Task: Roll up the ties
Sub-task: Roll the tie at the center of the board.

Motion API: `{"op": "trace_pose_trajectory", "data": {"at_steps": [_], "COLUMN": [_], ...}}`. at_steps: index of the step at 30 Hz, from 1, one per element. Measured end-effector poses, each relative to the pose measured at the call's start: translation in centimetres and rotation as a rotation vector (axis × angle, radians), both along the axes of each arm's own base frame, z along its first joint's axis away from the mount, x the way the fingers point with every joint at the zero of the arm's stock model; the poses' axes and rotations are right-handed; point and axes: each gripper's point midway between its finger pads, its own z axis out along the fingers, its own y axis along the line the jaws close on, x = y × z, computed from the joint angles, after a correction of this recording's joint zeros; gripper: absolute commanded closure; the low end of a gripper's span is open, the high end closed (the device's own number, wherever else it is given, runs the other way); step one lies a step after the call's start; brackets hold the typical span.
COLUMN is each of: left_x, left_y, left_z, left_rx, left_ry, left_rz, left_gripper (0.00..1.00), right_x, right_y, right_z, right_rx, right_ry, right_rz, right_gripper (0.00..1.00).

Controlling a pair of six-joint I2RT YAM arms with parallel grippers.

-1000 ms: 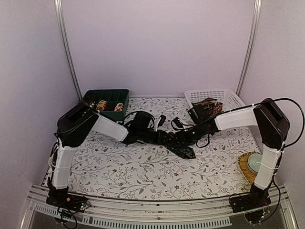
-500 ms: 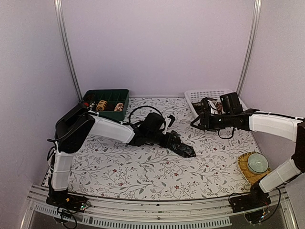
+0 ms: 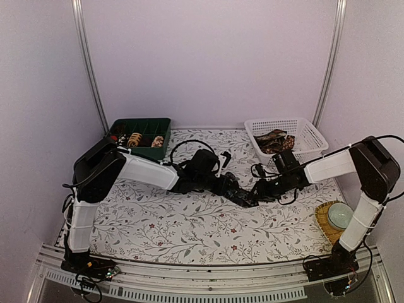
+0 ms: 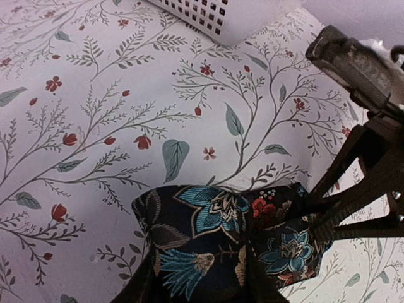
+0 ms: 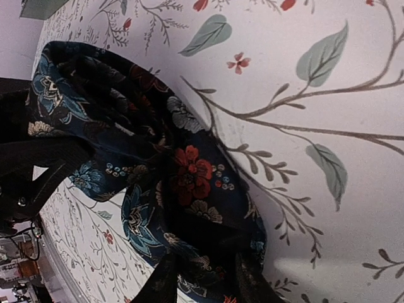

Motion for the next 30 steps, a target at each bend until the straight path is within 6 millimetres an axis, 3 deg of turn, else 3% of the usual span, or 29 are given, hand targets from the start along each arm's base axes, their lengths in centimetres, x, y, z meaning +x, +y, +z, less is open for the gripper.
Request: {"op": "trace_pose_trajectory", "data": {"at_steps": [8, 19, 23, 30], "left_x": [0.6, 1.2, 1.3, 0.2], "left_y": [0.6, 2.2, 2.3, 1.6], "left_z": [0.1, 0.2, 0.3, 0.8], "left_rx": [-0.002, 0.018, 0.045, 0.184], "left_ry": [0.000, -0.020, -0.059, -0.243], "left_rz": [0.060, 0.136, 0.129, 0.073], "left_gripper": [0.96, 0.98, 0.98, 0.98], "right_x": [-0.6, -0.6, -0.6, -0.4], "right_y": [2.3, 2.5, 2.5, 2.8], "right_z": [-1.0, -1.3, -1.3, -0.7], "right_rx": [-0.009, -0.046, -0.050, -0.058], "right_ry": [-0.006, -0.030, -0.034, -0.044], "right_rz": [0.047, 0.040, 0.042, 0.047], "right_gripper": [0.84, 0.84, 0.78, 0.56]}}
